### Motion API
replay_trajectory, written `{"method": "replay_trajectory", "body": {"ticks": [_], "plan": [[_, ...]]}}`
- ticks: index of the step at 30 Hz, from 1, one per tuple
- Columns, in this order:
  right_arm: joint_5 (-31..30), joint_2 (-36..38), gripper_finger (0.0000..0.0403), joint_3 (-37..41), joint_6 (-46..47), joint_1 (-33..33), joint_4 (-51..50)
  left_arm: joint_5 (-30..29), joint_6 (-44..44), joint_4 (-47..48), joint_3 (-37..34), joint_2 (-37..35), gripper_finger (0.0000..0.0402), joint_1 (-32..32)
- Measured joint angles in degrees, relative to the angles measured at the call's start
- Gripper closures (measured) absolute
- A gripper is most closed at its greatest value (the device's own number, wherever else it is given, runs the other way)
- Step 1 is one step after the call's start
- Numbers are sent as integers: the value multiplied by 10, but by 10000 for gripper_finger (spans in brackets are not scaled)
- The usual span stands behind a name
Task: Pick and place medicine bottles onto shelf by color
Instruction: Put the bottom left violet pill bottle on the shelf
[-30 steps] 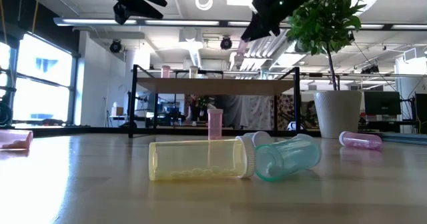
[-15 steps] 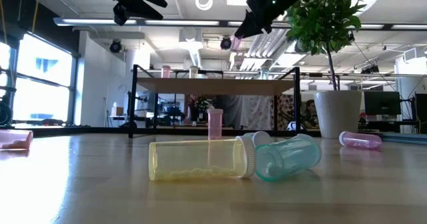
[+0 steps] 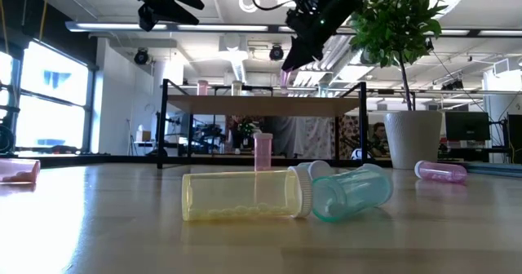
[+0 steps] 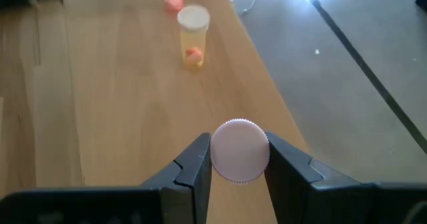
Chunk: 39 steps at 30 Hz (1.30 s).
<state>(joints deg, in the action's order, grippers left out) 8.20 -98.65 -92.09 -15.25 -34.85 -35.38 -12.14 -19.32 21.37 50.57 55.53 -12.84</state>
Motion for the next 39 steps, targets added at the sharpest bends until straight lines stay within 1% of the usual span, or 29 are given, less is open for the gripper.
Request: {"method": "replay_trajectory", "body": {"ticks": [7,13,16,35,39], "plan": [[25,-24,299,0,-39,0,-4,0,0,2,0,0,218,0],[24,-38,299,0,-56,1,-6,0,0,3,0,0,218,0],[11,-39,299,0,-67,1,-5,0,0,3,0,0,218,0],[13,-46,299,0,-71,-1,-4,1,0,13,0,0,218,0],[13,-46,291,0,-71,-1,-4,18,0,18,0,0,218,0]]}}
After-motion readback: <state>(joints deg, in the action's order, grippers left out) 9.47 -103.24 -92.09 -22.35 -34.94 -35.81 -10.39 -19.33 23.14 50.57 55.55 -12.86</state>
